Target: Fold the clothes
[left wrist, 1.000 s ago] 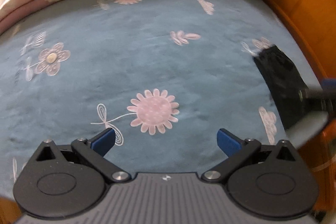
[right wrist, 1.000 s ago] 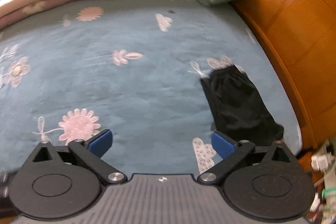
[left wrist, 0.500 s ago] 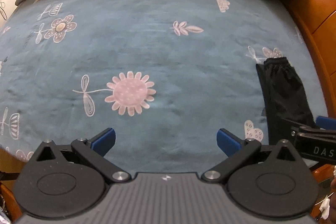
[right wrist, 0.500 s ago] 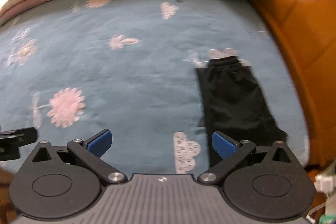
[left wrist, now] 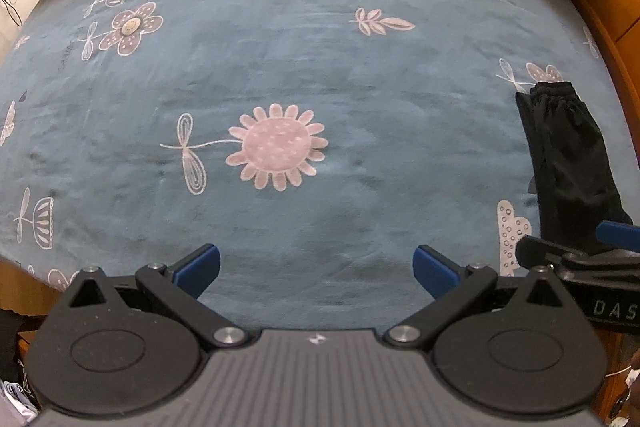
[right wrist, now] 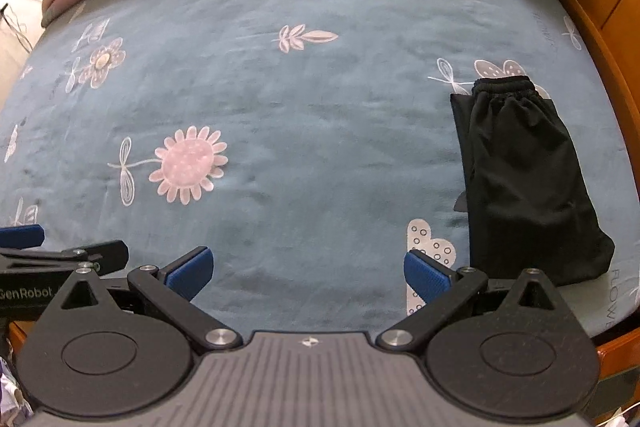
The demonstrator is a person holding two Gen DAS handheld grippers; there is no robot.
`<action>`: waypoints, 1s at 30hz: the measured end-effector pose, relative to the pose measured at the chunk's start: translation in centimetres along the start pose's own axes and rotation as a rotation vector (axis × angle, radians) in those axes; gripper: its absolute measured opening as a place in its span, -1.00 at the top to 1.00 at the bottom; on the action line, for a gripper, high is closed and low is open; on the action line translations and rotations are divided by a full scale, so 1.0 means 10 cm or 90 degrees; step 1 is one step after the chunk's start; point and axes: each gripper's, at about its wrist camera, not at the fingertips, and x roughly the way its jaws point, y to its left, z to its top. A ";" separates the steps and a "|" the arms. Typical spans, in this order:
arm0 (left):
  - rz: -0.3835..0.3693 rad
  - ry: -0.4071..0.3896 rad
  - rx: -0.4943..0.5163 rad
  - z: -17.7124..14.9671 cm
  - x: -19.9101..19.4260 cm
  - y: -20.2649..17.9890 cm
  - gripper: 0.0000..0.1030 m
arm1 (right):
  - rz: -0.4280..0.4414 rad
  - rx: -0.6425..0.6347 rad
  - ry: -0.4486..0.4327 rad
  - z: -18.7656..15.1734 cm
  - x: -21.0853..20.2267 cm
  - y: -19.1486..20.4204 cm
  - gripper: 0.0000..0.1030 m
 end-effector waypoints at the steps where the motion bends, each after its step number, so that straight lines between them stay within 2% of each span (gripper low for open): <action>1: 0.001 0.000 0.001 -0.01 0.00 0.03 -0.99 | -0.005 -0.003 0.002 -0.01 0.00 0.03 -1.00; 13: -0.015 0.014 -0.017 -0.06 0.02 0.33 -0.99 | -0.028 -0.022 0.015 -0.07 -0.06 0.26 -1.00; 30: -0.025 0.009 -0.011 -0.02 -0.01 0.39 -0.99 | -0.036 -0.025 0.006 -0.02 -0.12 0.33 -1.00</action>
